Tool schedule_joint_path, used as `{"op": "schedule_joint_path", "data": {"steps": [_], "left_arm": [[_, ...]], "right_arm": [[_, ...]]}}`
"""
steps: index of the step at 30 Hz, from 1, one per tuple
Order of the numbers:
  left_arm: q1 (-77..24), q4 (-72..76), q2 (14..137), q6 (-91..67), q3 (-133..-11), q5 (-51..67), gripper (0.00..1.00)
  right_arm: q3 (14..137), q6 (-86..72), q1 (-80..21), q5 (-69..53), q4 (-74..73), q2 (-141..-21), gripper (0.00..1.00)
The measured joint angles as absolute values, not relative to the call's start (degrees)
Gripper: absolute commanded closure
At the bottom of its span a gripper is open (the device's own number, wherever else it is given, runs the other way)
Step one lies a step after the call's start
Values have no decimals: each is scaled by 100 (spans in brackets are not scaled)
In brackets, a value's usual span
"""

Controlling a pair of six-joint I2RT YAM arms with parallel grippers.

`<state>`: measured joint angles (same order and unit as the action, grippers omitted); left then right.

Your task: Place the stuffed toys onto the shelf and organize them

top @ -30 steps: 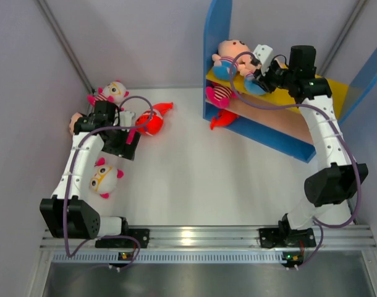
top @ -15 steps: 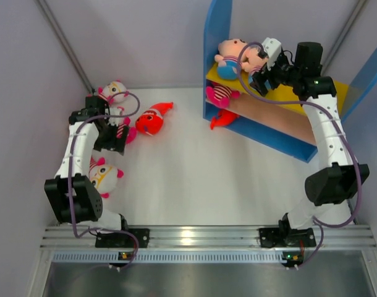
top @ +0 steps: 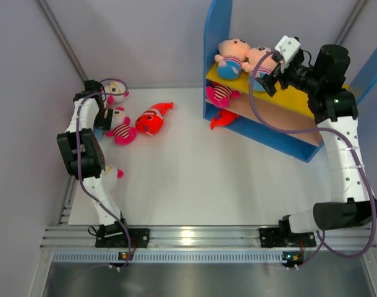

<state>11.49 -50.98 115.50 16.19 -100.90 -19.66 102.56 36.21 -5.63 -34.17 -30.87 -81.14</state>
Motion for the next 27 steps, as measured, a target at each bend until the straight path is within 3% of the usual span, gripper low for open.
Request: {"op": "schedule_joint_path", "data": {"steps": [5,8,9,10,11,13,20,27], "left_arm": [[1367,-4943,12411,1614,-10820,-2265,7],[1435,-4906,12750,1551,-11078,-2191,28],[1446,-4908,12803,1511,-11102,-2156,36],[1452,-4908,12844,1496,-11111,-2093,55],[1446,-4906,12873,1487,-11122,-2040,65],[1450,-4888,12895,1481,-11135,-1988,100],[1632,-4786,12608,1540,-10842,-1645,100],[1763,-4886,10608,1918,-9533,-517,100]], "right_arm": [[9885,3649,-589,-3417,-2958,-7876,10],[9730,3686,-589,-3411,-2958,-7826,10],[9701,3691,-589,-3411,-2961,-7815,10],[9675,3695,-589,-3406,-2954,-7806,10],[9671,3695,-589,-3402,-2967,-7800,10],[9664,3699,-589,-3395,-2958,-7776,10],[9498,3701,-596,-3391,-2945,-7500,10],[9413,3771,-1007,-3168,-2963,-7126,9]]}}
